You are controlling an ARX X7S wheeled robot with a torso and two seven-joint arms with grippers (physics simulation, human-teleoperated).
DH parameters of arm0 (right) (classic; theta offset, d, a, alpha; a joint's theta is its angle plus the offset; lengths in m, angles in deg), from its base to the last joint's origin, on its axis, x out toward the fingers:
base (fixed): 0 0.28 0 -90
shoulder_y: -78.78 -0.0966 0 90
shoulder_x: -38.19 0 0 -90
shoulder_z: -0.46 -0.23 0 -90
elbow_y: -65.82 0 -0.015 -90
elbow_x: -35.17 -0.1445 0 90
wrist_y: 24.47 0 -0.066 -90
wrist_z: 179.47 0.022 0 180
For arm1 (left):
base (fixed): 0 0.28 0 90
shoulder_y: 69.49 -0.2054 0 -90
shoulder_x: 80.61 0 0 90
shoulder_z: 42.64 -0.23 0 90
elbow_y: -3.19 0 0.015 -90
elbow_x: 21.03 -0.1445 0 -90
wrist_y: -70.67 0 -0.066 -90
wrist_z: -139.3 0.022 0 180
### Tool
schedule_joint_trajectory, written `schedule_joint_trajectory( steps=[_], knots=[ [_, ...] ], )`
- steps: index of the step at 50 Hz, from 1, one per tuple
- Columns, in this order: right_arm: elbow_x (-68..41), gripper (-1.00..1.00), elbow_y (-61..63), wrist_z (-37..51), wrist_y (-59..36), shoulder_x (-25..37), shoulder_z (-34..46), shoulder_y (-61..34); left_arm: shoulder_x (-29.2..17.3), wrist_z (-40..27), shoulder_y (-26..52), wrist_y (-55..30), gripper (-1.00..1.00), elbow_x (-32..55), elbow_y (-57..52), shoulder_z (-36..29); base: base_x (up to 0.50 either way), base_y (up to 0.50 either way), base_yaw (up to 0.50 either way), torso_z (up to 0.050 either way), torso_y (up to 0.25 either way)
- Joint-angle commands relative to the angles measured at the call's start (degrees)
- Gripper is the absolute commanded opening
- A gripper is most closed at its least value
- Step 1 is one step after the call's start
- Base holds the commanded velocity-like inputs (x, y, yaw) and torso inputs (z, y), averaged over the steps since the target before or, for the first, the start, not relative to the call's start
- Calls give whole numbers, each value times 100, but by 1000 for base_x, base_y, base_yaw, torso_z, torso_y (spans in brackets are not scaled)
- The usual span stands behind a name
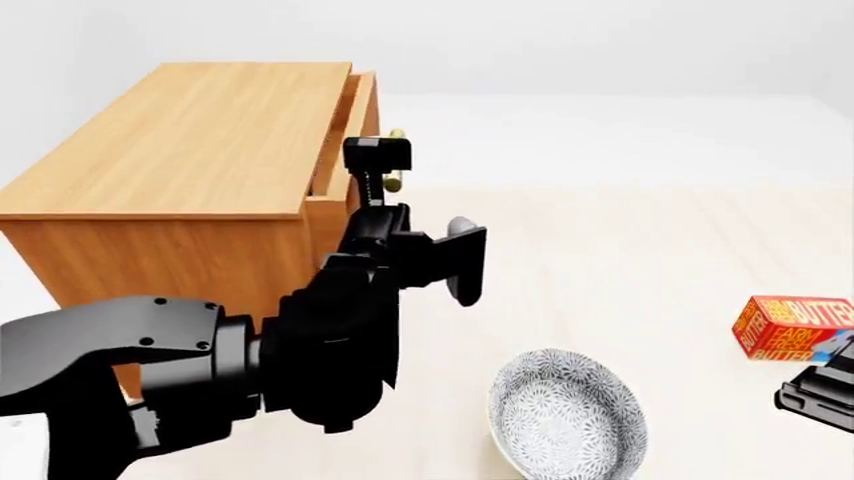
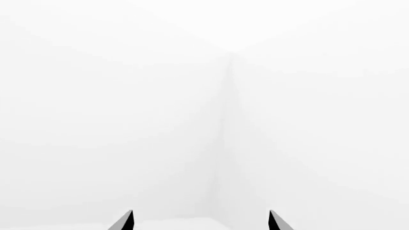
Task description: Put the chocolate pudding in the top drawer of the cabinet and close it.
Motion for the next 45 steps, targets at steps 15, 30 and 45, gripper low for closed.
schedule_joint_trajectory(
  steps=[15, 30, 45],
  knots=[
    [30, 100, -3, 35, -35, 24, 92, -49, -669, 235, 82, -465, 100, 258, 2274, -391, 0, 0, 0, 0, 0],
    [9, 100, -36, 43, -6, 35, 86, -36, -723, 97, 108, -322, 100, 226, 2017, -233, 0, 0, 0, 0, 3],
    [41, 100, -68, 66, -25, 48, 158, -84, -1803, -179, -93, 835, 100, 1032, -1255, 1428, 0, 0, 0, 0, 4]
  ],
)
